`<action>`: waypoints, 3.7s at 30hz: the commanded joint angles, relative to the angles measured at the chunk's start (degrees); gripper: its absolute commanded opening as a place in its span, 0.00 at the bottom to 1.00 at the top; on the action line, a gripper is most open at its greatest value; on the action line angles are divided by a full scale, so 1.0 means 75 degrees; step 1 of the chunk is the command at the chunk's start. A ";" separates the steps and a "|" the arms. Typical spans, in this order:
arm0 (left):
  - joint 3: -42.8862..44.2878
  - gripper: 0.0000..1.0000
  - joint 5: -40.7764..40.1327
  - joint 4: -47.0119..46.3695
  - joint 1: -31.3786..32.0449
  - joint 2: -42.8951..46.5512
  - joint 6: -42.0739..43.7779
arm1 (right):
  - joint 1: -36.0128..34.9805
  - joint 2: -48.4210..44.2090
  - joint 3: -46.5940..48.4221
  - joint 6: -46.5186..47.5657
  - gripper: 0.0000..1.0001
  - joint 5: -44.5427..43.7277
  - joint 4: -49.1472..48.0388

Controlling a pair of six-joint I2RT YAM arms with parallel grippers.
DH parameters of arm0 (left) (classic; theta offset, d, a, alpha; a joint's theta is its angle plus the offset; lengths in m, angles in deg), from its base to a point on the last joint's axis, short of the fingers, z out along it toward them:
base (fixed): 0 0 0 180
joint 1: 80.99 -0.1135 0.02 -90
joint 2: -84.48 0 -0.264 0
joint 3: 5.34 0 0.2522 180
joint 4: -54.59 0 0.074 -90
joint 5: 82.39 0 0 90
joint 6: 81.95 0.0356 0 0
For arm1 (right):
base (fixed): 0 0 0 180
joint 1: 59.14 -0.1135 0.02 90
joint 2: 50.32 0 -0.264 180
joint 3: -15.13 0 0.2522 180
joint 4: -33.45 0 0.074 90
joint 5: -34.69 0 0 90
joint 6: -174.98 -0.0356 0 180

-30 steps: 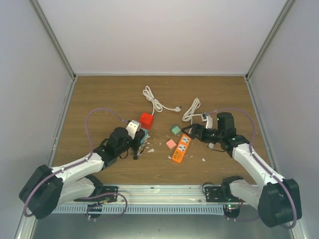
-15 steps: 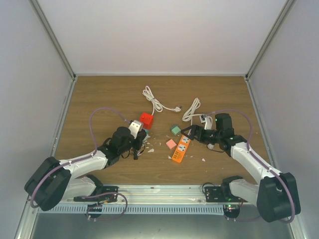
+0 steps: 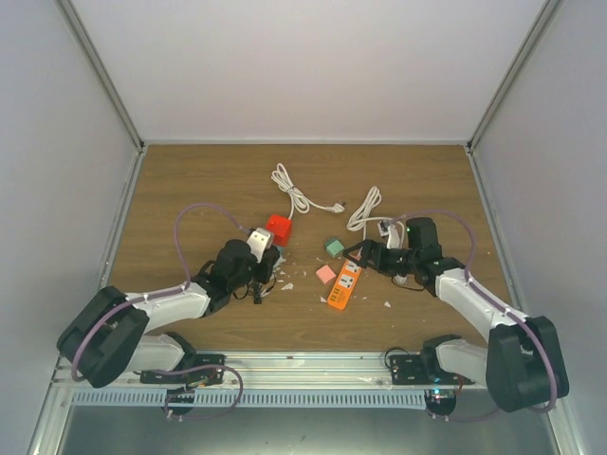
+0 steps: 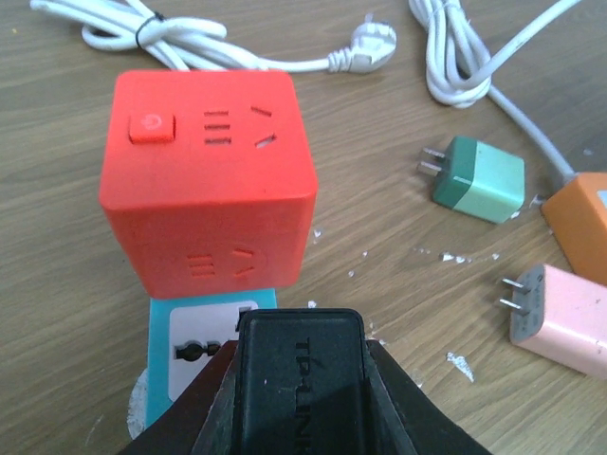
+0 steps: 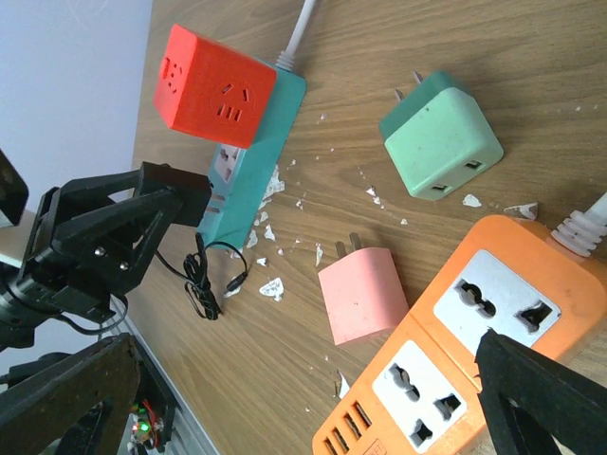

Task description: Insert the plug

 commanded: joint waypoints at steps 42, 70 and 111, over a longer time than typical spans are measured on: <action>0.1041 0.00 0.0778 -0.0304 -0.0779 -0.1318 0.0403 | 0.0068 0.0978 -0.0123 0.0163 0.98 0.0425 -0.0771; 0.1073 0.00 0.0453 0.0134 -0.0803 -0.1162 0.0306 | 0.0065 0.0924 -0.0113 0.0191 0.98 0.0485 -0.0714; 0.1064 0.00 0.0646 0.0439 -0.0791 -0.1237 0.0070 | 0.0065 0.1123 -0.0077 0.0228 0.98 0.0579 -0.0748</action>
